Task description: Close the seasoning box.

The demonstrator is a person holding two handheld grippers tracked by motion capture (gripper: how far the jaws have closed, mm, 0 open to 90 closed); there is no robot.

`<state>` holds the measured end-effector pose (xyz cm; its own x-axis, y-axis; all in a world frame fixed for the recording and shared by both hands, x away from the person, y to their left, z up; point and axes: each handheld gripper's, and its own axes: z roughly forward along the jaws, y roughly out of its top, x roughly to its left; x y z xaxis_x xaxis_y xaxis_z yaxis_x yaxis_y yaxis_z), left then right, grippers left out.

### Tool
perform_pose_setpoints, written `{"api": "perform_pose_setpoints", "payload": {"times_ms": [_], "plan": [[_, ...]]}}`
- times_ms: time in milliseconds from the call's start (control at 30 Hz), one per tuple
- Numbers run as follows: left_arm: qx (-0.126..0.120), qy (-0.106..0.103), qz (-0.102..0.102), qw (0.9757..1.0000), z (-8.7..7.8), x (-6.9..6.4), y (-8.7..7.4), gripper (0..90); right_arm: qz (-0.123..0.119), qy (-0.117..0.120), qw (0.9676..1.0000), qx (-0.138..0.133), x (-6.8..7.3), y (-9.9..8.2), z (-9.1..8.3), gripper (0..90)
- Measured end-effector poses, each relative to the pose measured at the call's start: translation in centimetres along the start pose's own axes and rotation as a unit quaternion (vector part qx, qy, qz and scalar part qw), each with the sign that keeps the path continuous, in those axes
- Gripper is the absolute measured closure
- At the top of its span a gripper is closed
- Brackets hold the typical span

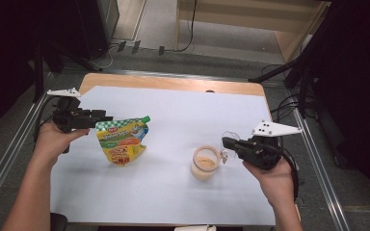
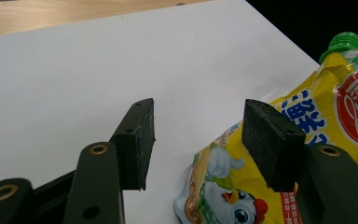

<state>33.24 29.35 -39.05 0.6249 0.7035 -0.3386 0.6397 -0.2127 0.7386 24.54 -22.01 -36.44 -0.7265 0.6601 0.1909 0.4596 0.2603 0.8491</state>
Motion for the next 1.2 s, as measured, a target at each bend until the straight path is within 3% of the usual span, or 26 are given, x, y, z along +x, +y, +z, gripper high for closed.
{"api": "perform_pose_setpoints", "payload": {"times_ms": [300,733,933,1200], "plan": [[0.001,0.001,0.000,1.0000,0.0,0.0,0.0,45.1,0.009,-0.026,0.9996,-0.012,-1.6,-0.1,-2.0,90.0],[0.003,0.001,0.001,1.0000,0.1,0.0,0.0,44.9,0.047,-0.068,0.9964,-0.016,-4.3,-1.3,-3.5,90.0],[0.001,0.001,0.002,1.0000,0.1,0.0,0.0,44.9,0.061,-0.080,0.9949,-0.009,-5.2,-2.1,-3.0,90.0],[0.007,0.005,-0.002,1.0000,0.1,0.1,-0.1,44.2,0.073,-0.083,0.9938,0.010,-6.0,-3.5,-0.8,90.0]]}}
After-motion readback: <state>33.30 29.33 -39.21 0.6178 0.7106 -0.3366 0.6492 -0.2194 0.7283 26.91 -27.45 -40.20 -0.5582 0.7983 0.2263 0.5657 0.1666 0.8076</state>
